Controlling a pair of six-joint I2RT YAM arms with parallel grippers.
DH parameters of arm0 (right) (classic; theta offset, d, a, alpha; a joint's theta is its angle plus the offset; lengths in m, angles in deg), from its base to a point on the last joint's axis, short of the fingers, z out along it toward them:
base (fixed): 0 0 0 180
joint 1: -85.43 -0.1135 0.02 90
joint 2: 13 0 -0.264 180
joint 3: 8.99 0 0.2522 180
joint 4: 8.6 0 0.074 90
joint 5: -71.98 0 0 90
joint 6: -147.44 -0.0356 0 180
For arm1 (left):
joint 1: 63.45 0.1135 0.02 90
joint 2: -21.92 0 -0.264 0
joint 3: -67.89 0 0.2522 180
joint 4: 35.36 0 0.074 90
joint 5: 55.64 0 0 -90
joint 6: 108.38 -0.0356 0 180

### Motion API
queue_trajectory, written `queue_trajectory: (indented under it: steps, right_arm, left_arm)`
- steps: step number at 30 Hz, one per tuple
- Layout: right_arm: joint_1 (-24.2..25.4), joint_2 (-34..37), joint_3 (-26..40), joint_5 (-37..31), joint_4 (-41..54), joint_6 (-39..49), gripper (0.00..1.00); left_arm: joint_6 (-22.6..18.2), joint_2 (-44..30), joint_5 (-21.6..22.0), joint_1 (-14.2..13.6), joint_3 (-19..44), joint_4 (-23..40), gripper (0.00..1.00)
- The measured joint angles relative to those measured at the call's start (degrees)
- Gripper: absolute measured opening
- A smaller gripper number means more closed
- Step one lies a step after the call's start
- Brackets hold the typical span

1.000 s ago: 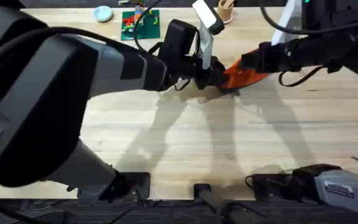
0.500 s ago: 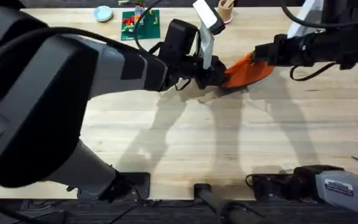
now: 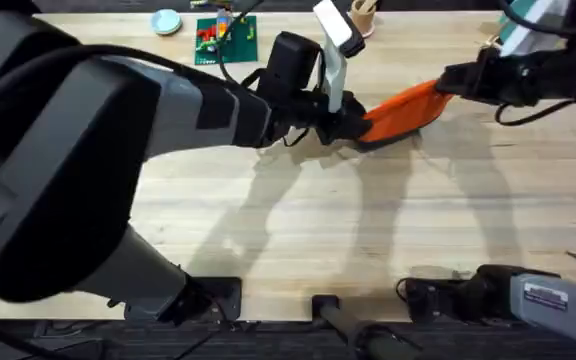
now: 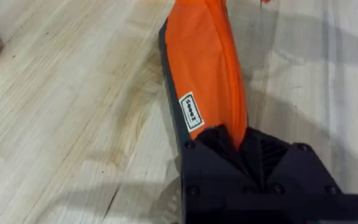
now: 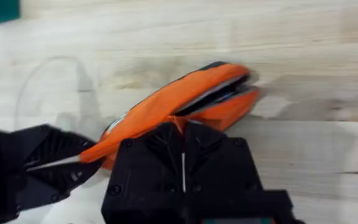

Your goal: Unzip the bag, pick up the pens from the table one at a time and place them inside, then zip the bag closed.

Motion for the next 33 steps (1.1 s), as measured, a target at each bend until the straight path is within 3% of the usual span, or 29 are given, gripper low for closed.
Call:
queue_trajectory:
  steps: [15, 33]
  right_arm:
    - [8.30, 3.48, 0.00, -4.67, -1.36, 0.06, 0.031]
    - [11.57, 13.47, 0.00, -4.74, -8.43, -0.07, 0.033]
  left_arm:
    - [0.00, 0.00, 0.05, 0.00, 0.00, 0.44, 0.042]
    - [0.00, 0.00, 0.29, -0.07, 0.00, 0.35, 0.041]
